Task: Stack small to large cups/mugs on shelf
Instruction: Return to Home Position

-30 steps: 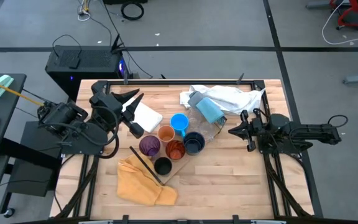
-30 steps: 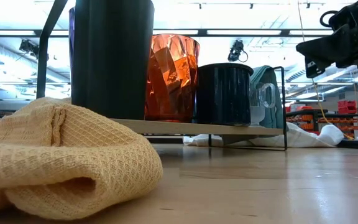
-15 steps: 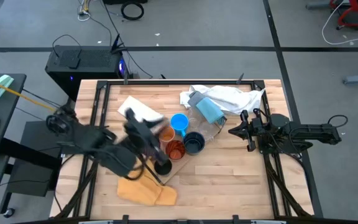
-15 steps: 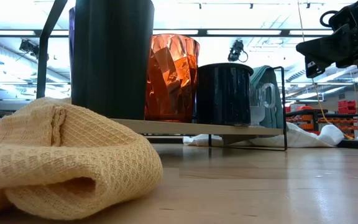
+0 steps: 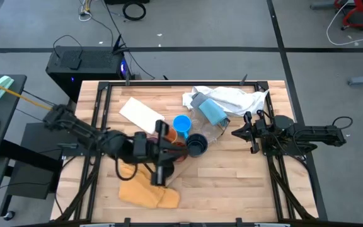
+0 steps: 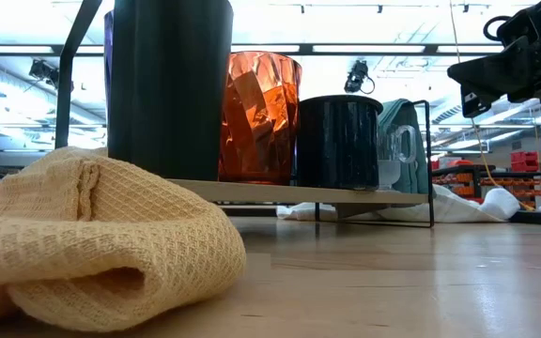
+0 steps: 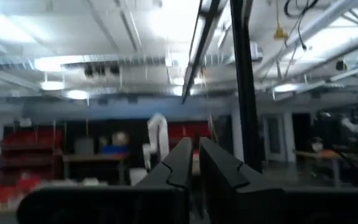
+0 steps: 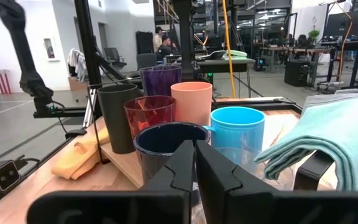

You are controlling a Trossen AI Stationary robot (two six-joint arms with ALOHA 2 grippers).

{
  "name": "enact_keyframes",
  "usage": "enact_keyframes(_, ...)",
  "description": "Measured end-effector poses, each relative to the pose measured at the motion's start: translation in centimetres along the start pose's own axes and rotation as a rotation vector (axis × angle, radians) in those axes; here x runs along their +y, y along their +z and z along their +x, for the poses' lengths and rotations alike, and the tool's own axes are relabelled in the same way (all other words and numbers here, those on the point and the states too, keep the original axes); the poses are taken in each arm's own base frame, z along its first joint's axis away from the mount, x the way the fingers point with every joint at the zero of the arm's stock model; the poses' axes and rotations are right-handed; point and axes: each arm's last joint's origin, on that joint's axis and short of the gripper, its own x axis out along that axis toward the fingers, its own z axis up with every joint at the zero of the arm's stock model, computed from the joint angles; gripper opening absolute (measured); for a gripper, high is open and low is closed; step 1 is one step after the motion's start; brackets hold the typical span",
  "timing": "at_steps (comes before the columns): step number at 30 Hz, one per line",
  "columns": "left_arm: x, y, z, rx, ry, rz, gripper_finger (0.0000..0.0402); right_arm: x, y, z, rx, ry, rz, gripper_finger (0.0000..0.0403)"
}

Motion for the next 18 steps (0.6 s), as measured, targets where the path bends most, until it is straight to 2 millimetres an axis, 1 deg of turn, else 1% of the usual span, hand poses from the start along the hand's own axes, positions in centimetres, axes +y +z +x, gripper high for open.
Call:
enact_keyframes(1, 0.4, -0.5, -1.0, 0.023, 0.002, -0.011, 0.0033, 0.0, 0.0, 0.0, 0.0, 0.0, 0.0, 0.0023)
enact_keyframes(3, 1.4, -0.9, -3.2, 0.037, 0.004, -0.028, 0.0027, 0.0, 0.0, 0.0, 0.0, 0.0, 0.0, 0.0023)
enact_keyframes(7, 4.0, 0.0, -8.4, -0.023, 0.057, -0.077, 0.0016, 0.0, 0.0, 0.0, 0.0, 0.0, 0.0, 0.0023)
enact_keyframes(10, 5.6, 0.1, -12.3, -0.028, 0.088, -0.077, 0.0011, 0.0, 0.0, 0.0, 0.0, 0.0, 0.0, 0.0023)
enact_keyframes(12, 6.5, 0.6, -14.7, -0.037, 0.103, -0.088, 0.0011, 0.0, 0.0, 0.0, 0.0, 0.0, 0.0, 0.0023)
enact_keyframes(15, 7.7, 1.3, -17.7, -0.068, 0.121, -0.085, 0.0013, 0.0, 0.0, 0.0, 0.0, 0.0, 0.0, 0.0023)
enact_keyframes(18, 8.7, 1.4, -20.0, -0.061, 0.127, -0.054, 0.0016, 0.0, 0.0, 0.0, 0.0, 0.0, 0.0, 0.0023)
